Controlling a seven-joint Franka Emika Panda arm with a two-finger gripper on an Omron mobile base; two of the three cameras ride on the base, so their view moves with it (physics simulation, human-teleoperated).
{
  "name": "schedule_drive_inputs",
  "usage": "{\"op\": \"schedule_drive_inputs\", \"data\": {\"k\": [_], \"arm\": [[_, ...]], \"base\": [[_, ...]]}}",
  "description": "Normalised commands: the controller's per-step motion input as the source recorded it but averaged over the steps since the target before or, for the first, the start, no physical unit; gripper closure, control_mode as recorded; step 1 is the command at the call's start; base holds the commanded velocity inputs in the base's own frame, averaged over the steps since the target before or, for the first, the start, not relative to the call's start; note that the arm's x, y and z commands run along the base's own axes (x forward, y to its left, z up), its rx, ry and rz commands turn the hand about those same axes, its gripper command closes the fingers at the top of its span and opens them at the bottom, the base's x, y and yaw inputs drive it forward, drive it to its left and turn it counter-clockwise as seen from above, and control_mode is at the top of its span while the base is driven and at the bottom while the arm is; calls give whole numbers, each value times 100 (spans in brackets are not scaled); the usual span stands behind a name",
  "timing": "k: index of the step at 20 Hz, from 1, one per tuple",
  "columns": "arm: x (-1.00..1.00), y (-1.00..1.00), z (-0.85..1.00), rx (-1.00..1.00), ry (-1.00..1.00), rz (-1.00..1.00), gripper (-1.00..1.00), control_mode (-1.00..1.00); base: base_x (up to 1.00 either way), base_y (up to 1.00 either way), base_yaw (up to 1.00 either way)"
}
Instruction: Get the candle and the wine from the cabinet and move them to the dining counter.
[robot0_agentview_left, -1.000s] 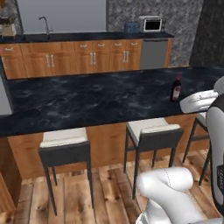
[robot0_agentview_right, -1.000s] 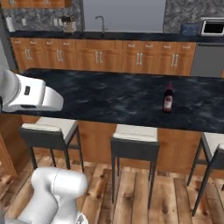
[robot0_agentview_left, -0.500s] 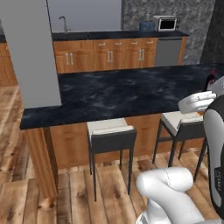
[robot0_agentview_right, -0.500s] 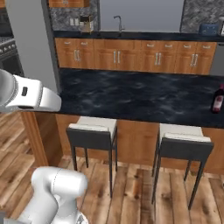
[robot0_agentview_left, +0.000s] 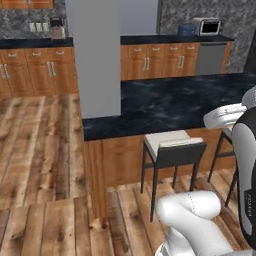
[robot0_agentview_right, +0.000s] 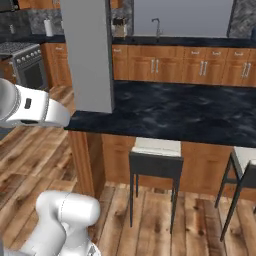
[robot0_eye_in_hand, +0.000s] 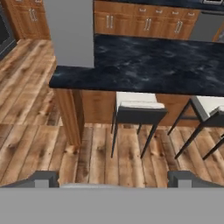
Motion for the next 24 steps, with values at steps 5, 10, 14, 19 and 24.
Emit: {"op": "schedule_drive_inputs", "data": {"k": [5, 10, 14, 19, 24], "arm": [[0, 0, 0, 0, 0, 0, -100, 100], [0, 0, 0, 0, 0, 0, -100, 100], [0, 0, 0, 0, 0, 0, -100, 100], [0, 0, 0, 0, 0, 0, -100, 100], [0, 0, 0, 0, 0, 0, -100, 100]], "base": [[0, 100, 10], [6, 100, 9], [18, 100, 9], [33, 100, 11], [59, 100, 11]]}}
